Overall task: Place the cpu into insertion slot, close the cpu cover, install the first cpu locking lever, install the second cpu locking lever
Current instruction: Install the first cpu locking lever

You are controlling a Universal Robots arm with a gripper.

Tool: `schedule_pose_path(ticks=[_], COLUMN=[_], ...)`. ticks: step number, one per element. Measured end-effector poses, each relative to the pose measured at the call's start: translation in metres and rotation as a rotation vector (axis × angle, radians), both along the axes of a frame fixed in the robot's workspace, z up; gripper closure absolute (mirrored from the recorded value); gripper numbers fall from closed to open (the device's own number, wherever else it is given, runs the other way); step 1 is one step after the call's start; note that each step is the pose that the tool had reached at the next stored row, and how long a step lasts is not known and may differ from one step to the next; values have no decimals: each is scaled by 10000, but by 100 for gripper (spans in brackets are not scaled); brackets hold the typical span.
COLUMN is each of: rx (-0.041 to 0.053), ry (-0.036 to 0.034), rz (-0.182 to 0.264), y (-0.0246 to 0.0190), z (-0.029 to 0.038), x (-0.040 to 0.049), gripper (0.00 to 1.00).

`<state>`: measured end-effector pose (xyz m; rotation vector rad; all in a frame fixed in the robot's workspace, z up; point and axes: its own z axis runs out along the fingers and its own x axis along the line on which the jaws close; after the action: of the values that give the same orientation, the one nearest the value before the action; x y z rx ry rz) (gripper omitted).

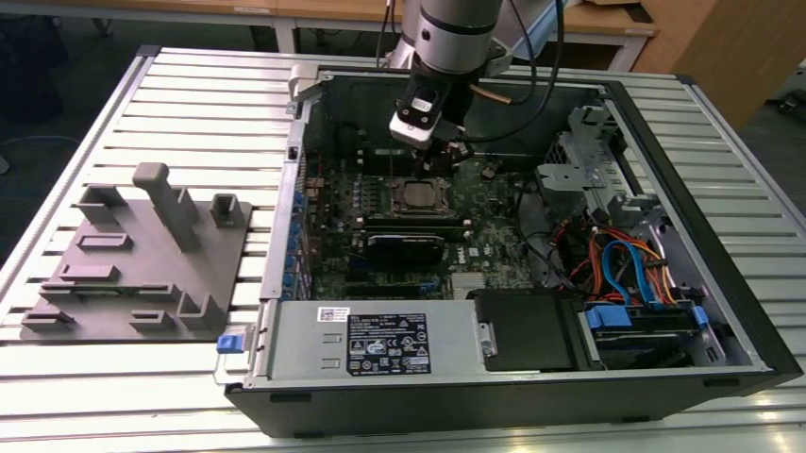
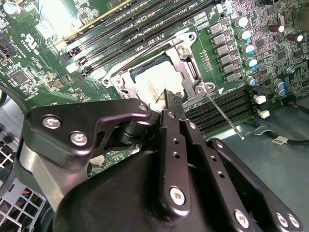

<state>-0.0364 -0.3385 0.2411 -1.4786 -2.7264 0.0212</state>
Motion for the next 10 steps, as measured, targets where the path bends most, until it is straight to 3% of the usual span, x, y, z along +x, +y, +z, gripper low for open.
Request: schedule_pose_path(ticks=[4,10], rx=[-1,0], ry=[0,1], rz=[120,964], y=[0,0], z=[0,0], x=[-2,-2], gripper=[90,90])
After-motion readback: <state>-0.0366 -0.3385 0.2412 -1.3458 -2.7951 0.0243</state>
